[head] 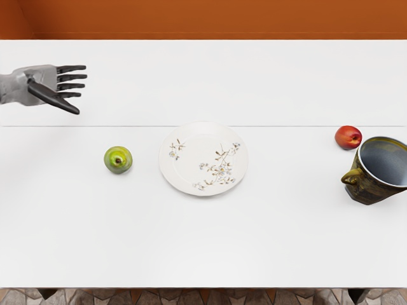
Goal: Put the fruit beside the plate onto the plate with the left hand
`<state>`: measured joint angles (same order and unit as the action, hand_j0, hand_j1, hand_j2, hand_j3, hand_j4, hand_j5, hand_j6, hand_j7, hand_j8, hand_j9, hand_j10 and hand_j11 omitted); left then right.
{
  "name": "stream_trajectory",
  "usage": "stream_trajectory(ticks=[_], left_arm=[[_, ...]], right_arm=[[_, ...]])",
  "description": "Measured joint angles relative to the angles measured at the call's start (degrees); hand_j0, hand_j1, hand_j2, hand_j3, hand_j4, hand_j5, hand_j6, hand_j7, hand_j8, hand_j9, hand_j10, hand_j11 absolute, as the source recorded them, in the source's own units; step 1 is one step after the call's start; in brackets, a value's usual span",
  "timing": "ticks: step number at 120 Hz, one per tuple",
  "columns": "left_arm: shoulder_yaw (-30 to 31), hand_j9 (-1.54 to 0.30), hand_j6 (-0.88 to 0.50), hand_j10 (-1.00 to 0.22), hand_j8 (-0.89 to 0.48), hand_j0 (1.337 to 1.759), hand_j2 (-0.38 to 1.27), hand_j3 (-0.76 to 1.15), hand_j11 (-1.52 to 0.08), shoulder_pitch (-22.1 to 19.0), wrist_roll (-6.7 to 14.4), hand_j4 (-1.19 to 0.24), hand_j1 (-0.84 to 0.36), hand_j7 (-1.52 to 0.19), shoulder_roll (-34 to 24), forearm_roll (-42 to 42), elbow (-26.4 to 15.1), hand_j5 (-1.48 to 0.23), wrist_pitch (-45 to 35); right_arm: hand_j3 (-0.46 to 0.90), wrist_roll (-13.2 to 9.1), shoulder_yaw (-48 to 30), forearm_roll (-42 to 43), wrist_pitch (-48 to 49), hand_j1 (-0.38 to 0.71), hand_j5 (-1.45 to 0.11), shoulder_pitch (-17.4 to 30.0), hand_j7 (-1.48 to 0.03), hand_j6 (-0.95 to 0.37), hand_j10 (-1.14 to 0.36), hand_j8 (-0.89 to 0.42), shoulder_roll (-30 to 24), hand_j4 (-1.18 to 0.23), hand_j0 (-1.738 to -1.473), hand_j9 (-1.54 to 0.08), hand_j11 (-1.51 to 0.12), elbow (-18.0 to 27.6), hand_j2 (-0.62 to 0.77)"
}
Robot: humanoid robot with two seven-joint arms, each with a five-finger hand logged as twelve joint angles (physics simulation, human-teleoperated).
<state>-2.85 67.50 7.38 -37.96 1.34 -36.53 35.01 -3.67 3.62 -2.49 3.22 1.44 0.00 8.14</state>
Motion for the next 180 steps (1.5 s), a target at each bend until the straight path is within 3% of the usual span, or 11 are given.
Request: stream_trajectory(ticks=[31, 52, 69, 86, 122, 126, 137, 150, 180], left_arm=[[-1.99, 0.0, 0.0, 0.0, 0.0, 1.658, 0.0, 0.0, 0.0, -1.03, -0.69, 0.0, 0.35, 0.0, -0.67, -4.69, -0.18, 0.0, 0.0], [-17.67, 0.0, 0.0, 0.0, 0.0, 1.658, 0.0, 0.0, 0.0, -9.79, -5.27, 0.0, 0.35, 0.0, -0.28, -21.63, -3.19, 0.0, 0.0], [-25.35, 0.0, 0.0, 0.0, 0.0, 1.658, 0.0, 0.0, 0.0, -12.53, -8.86, 0.0, 0.35, 0.0, -0.44, -31.2, -6.68, 0.0, 0.0], [-28.14, 0.0, 0.0, 0.0, 0.0, 1.658, 0.0, 0.0, 0.0, -14.53, -10.26, 0.0, 0.35, 0.0, -1.03, -34.31, -8.8, 0.0, -0.01], [-28.69, 0.0, 0.0, 0.0, 0.0, 1.658, 0.0, 0.0, 0.0, -16.51, -11.17, 0.0, 0.35, 0.0, -1.69, -35.86, -10.01, 0.0, -0.01], [-28.69, 0.0, 0.0, 0.0, 0.0, 1.658, 0.0, 0.0, 0.0, -16.24, -12.29, 0.0, 0.35, 0.0, -1.68, -36.67, -10.11, 0.0, -0.01], [-28.72, 0.0, 0.0, 0.0, 0.0, 1.658, 0.0, 0.0, 0.0, -15.65, -18.79, 0.0, 0.35, 0.0, -1.52, -41.68, -10.29, 0.0, -0.01], [-28.76, 0.0, 0.0, 0.0, 0.0, 1.658, 0.0, 0.0, 0.0, -15.92, -24.46, 0.0, 0.35, 0.0, -1.59, -47.92, -10.87, 0.0, -0.02], [-28.92, 0.0, 0.0, 0.0, 0.0, 1.658, 0.0, 0.0, 0.0, -19.68, -30.64, 0.0, 0.35, 0.0, -1.24, -56.5, -15.53, 0.0, -0.02]], right_arm=[[0.0, 0.17, -0.07, 0.0, -0.05, -0.32, -0.03, -0.03, -0.03, -0.02, -0.02, -0.02, 0.0, -0.02, -1.658, -0.03, -0.03, -0.22, 0.0], [0.0, 0.23, -0.11, -0.04, -0.06, -0.32, -0.03, 0.03, -0.03, -0.02, -0.02, -0.02, 0.0, -0.02, -1.658, -0.03, -0.03, -0.37, 0.0], [0.0, 0.27, -0.14, -0.08, -0.06, -0.32, -0.03, 0.06, -0.03, -0.02, -0.02, -0.02, 0.0, -0.02, -1.658, -0.03, -0.03, -0.4, 0.0], [0.0, 0.31, -0.18, -0.09, -0.08, -0.32, -0.03, 0.24, -0.03, -0.02, -0.02, -0.02, 0.0, -0.02, -1.658, -0.03, -0.03, -0.42, 0.0], [0.0, 0.33, -0.19, -0.12, -0.11, -0.32, -0.03, 0.4, -0.03, -0.02, -0.02, -0.02, 0.0, -0.02, -1.658, -0.03, -0.03, -0.49, 0.0], [0.0, 0.33, -0.19, -0.11, -0.11, -0.32, -0.03, 0.4, -0.03, -0.02, -0.02, -0.02, 0.0, -0.02, -1.658, -0.03, -0.03, -0.49, 0.0], [0.0, 0.33, -0.19, -0.12, -0.13, -0.32, -0.03, 0.41, -0.03, -0.02, -0.02, -0.02, 0.0, -0.02, -1.658, -0.03, -0.03, -0.49, 0.0], [0.0, 0.32, -0.19, -0.13, -0.11, -0.32, -0.03, 0.37, -0.03, -0.02, -0.02, -0.02, 0.0, -0.02, -1.658, -0.03, -0.03, -0.49, 0.0], [0.0, 0.33, -0.19, -0.13, -0.14, -0.32, -0.03, 0.39, -0.03, -0.02, -0.02, -0.02, 0.0, -0.02, -1.658, -0.03, -0.03, -0.5, 0.0]])
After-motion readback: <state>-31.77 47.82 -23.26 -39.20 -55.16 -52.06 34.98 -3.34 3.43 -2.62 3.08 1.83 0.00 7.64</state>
